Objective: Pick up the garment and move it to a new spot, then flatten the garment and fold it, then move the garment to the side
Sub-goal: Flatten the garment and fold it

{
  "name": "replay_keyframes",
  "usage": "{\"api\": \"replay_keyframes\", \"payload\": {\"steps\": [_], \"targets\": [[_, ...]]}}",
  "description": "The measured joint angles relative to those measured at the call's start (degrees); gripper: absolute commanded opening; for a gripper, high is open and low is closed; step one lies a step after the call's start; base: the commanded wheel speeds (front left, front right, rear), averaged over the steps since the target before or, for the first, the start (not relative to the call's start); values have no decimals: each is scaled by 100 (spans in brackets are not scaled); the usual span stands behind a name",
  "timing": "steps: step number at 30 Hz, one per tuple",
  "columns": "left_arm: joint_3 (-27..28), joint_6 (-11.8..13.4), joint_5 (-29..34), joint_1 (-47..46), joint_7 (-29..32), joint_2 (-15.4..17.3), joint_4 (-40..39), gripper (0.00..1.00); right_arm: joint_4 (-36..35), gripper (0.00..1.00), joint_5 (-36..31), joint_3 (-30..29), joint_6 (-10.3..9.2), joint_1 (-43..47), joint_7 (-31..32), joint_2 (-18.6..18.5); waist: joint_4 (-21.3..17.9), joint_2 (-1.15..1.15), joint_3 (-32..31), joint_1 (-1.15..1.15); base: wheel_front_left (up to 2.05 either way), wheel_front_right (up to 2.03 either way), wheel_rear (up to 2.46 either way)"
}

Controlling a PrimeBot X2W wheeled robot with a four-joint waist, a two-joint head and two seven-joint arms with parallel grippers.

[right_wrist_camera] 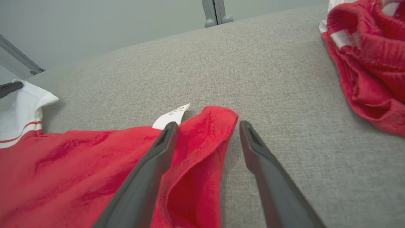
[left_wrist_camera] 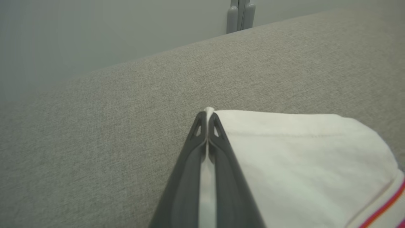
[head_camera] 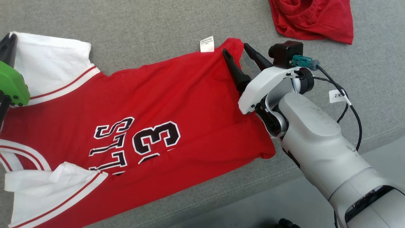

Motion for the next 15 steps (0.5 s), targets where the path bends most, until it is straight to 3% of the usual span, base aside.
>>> {"api": "replay_keyframes", "payload": {"steps": [4, 5, 6, 7, 8, 15], "targets": [[-115, -1, -82, -60, -81, -26, -45, 0, 298, 100, 172, 121, 0, -155, -3, 12, 75, 0, -7, 0, 0, 0, 0], [-151, -1, -99, -83, -98, -29, -51, 0, 361, 82, 204, 162, 0, -193, -10, 14, 92, 0, -6, 0, 0, 0, 0], [-181, -1, -113, -97, -109, -34, -58, 0, 421, 47, 242, 197, 0, -230, -21, 20, 109, 0, -4, 0, 0, 0, 0], [-211, 0, -137, -108, -127, -43, -62, 0, 471, 35, 278, 233, 0, -260, -43, 23, 126, 0, -1, 0, 0, 0, 0], [-238, -1, -154, -117, -138, -49, -66, 0, 526, 0, 316, 267, 0, -292, -52, 27, 142, 0, 3, 0, 0, 0, 0], [-389, -1, -327, -144, -312, -37, -87, 0, 702, 0, 504, 428, 0, -448, -202, 33, 212, 0, -5, 0, 0, 0, 0]]}}
